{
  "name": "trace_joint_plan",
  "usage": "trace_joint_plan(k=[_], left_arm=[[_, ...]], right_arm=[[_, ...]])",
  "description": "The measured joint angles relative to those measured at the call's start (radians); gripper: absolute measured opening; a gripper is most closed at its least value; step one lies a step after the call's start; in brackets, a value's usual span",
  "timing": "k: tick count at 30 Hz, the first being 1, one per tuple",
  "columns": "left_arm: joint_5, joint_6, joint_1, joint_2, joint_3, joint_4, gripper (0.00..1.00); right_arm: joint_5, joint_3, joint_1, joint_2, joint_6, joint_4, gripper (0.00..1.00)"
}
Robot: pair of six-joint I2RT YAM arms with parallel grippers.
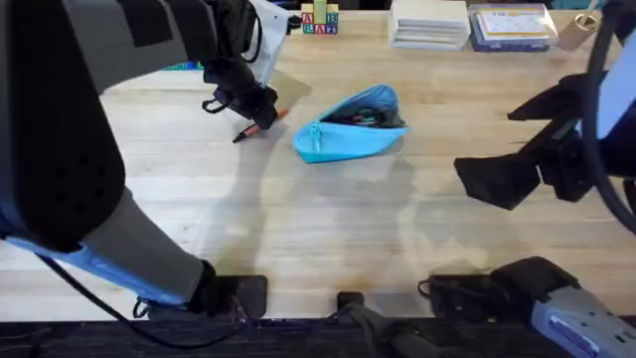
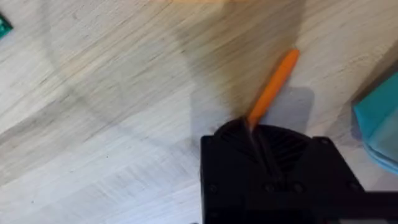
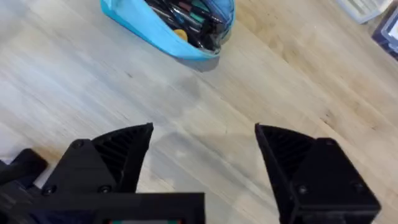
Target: Unzip the bag, pick up the pens from the table one at a time and place them inside, then zip the bag closed.
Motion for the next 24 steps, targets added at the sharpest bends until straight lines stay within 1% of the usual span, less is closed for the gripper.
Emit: trace_joint_plan(k=[8,17,18,19,24], left_arm=[[-0.004,-0.083,0.000,0.000,0.000,0.002,0.045],[-0.008,-0.115,0.000,-0.016,0.000,0.009,0.045],[-0.008,-0.117,0.000,-0.026,0.000,0.011,0.045],[-0.008,-0.118,0.000,-0.087,0.000,0.013,0.045],[-0.008,-0.118,0.000,-0.217,0.000,0.013,0.045]], right_arm=[[0.008,0.000,0.000,0.000,0.000,0.000,0.998],[0.015,0.000,0.000,0.000,0.000,0.000,0.998],[0.015,0.000,0.000,0.000,0.000,0.000,0.998],[0.015,0.000,0.000,0.000,0.000,0.000,0.998],[0.015,0.000,0.000,0.000,0.000,0.000,0.997]])
